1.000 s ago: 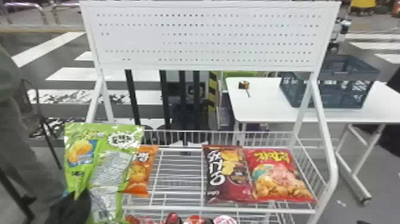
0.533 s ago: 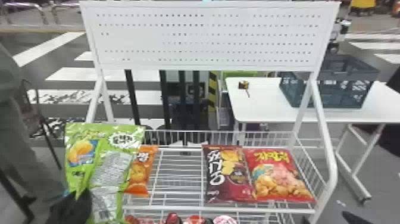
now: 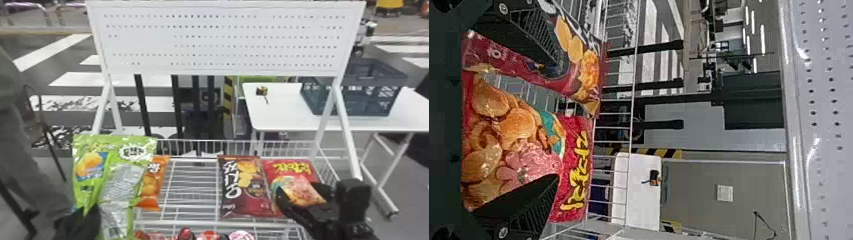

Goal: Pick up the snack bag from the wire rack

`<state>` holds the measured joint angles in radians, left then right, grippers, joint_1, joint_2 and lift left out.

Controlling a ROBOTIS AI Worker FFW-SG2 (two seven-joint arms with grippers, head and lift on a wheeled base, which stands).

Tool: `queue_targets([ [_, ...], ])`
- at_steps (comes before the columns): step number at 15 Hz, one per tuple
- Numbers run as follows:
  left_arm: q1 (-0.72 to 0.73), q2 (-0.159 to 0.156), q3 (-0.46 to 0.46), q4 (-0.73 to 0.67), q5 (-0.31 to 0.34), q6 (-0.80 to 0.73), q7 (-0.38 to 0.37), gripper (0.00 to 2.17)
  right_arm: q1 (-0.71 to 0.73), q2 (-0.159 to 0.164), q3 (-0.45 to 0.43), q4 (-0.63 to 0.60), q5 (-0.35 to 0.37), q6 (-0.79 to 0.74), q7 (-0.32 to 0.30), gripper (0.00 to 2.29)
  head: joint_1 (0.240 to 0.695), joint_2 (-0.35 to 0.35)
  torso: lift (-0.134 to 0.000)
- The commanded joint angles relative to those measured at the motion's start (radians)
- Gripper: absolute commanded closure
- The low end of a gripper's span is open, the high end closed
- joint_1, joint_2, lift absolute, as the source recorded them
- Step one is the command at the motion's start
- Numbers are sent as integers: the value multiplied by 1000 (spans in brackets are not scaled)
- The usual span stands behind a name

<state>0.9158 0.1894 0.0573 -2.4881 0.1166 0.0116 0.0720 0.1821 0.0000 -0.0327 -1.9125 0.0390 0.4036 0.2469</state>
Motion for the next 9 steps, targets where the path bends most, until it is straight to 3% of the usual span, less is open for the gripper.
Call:
queue_targets([
  [1, 0, 1, -2, -2, 0, 0, 0, 1878, -131, 1, -26, 164, 28, 13, 0, 97, 499, 0, 0],
  [6, 3, 2, -2, -2, -3, 0, -1, 1878, -236, 1, -96, 294, 35, 50, 8, 117, 499, 0, 0],
  [9, 3, 2, -10, -2, -5, 0, -3, 1878, -234, 1, -98, 280, 55, 142, 31, 421, 499, 0, 0],
])
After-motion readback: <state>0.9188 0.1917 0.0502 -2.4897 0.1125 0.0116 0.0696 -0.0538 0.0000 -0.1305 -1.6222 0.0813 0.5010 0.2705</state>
